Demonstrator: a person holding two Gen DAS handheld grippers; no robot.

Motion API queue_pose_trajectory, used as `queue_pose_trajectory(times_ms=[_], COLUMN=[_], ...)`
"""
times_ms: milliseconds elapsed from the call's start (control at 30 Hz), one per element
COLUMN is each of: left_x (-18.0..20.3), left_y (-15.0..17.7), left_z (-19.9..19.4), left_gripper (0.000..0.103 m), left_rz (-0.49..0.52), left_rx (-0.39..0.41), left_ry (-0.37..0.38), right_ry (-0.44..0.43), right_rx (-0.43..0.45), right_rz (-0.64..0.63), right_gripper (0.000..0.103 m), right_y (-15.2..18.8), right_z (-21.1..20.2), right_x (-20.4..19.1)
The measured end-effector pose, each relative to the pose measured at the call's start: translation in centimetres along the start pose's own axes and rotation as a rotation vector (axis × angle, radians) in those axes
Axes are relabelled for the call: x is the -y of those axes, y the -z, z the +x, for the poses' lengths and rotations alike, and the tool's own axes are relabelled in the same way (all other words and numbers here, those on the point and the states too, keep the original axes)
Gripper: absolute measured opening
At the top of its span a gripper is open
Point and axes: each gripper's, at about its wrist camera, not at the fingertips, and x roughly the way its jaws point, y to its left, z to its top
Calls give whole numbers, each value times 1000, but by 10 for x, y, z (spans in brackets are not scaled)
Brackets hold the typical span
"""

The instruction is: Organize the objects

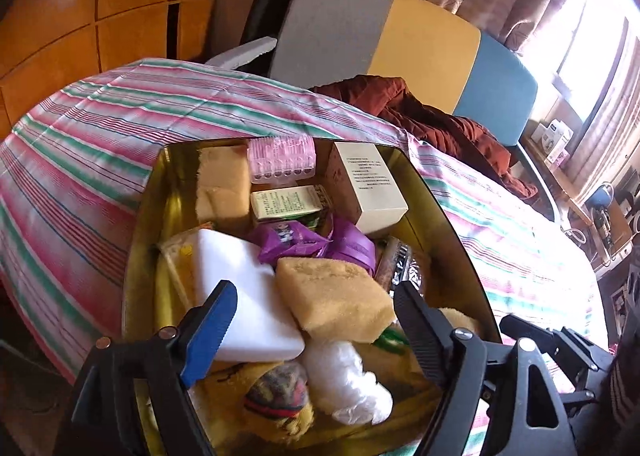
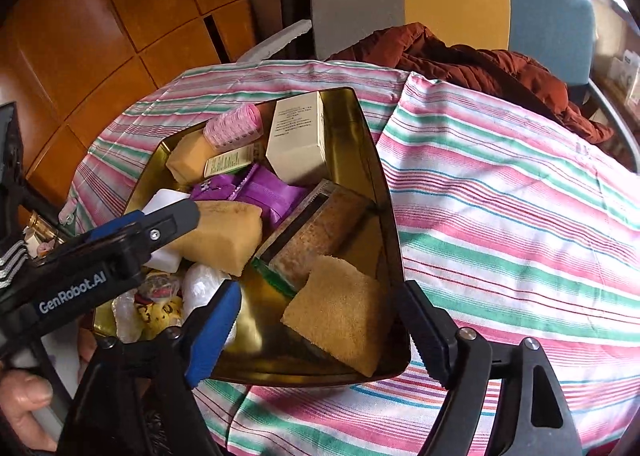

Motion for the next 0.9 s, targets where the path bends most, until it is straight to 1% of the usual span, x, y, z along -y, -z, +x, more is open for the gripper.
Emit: queue_pose_trajectory(times_ms=[133,233,367,600,767,900], left_x=[-5,-9,-12,-6,7,11], left_y=[6,11,17,26,31,36], left_z=[-13,-24,-38,-66,-84,-93], left_gripper=[82,82,82,82,82,82], left_rz=[9,12,11,33,49,47], left_rx=[18,37,64,143,220,248], left_ry=[-41,-83,-136,-208,-297,-291], right_ry=[21,63,96,99,100,96], right_rx=[20,55,95,118,134,145], right_rz=[-29,-68,-99,-86,-78,-79], right_gripper=[87,95,102,103,103,103], right_y=[2,5,8,16,22,26], right_z=[-3,-8,-14,-21,-27,-33], right_x=[-8,-16,-22,-24,-24,-25])
